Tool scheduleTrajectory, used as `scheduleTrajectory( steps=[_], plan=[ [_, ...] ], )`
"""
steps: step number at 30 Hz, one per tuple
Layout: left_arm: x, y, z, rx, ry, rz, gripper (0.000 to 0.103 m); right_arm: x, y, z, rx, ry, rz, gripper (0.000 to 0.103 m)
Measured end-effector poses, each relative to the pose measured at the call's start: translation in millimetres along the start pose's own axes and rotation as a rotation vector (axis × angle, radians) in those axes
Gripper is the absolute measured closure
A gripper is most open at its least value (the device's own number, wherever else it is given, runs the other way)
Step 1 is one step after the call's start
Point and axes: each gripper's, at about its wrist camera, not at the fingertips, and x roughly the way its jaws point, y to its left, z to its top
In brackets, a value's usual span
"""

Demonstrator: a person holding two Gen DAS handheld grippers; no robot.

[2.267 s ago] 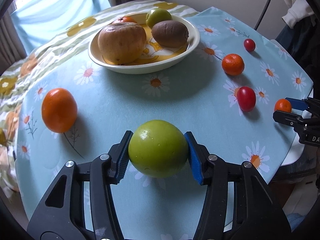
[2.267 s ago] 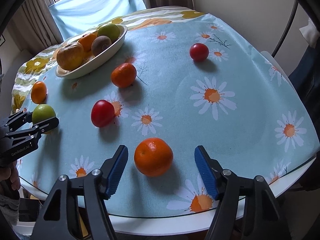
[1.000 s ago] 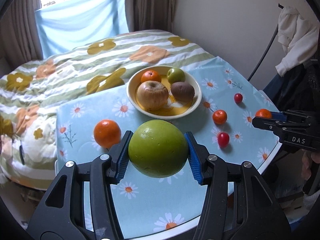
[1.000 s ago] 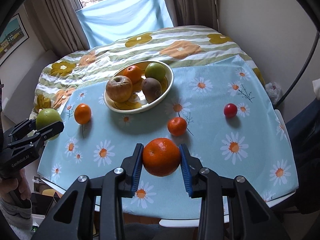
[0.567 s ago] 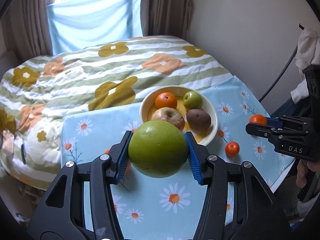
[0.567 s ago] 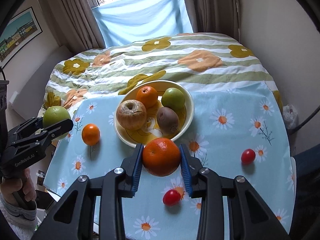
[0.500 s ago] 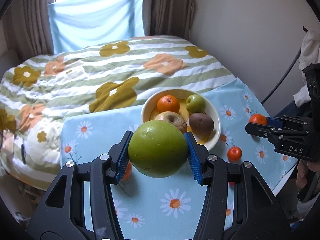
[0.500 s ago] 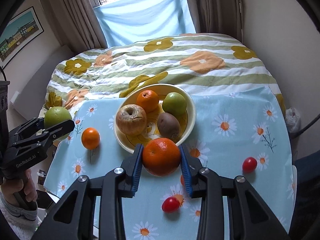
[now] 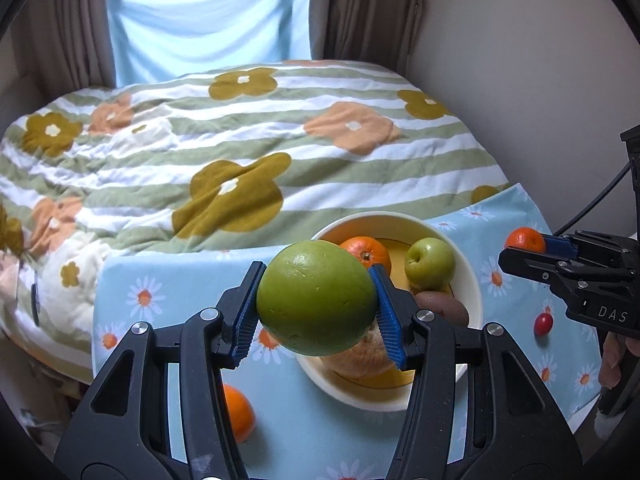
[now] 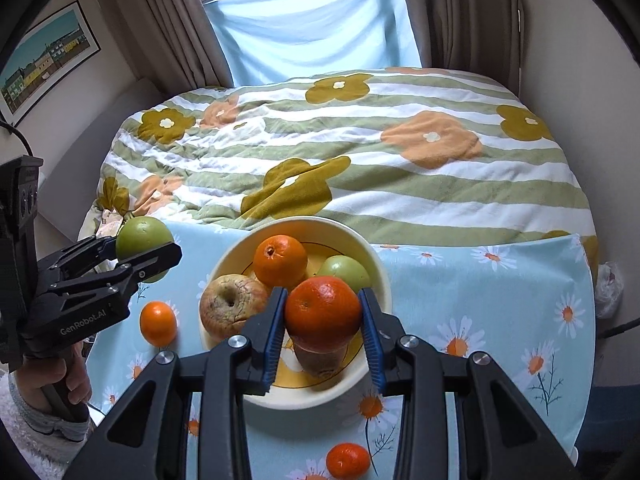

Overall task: Organize fruits
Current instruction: 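Carry the green apple to the bowl with the left tool while the right tool carries the tangerine, then open the left tool to drop the green apple while the right tool releases the tangerine into the bowl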

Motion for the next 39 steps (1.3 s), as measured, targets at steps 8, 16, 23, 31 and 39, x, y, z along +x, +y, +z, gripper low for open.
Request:
scheduleTrajectory(
  steps=[8, 16, 23, 31, 39],
  plan=[
    [44, 2, 9, -0.007, 0.052, 0.014, 0.046, 22, -15, 16, -0.006, 0.025, 0.022, 0.070],
    [76, 5, 11, -0.010, 0.093, 0.014, 0.046, 39, -27, 22, 0.004, 0.044, 0.033, 0.070],
    [74, 5, 11, -0.020, 0.083, -0.026, 0.044, 46, -33, 25, 0.012, 0.053, 0.044, 0.070],
    [51, 4, 13, -0.029, 0.039, -0.011, 0.007, 47, -27, 32, -0.010, 0.046, 0.060, 0.070],
    [24, 13, 5, -0.045, 0.040, 0.043, 0.005, 46, -19, 39, -0.047, 0.041, 0.093, 0.070]
  ],
)
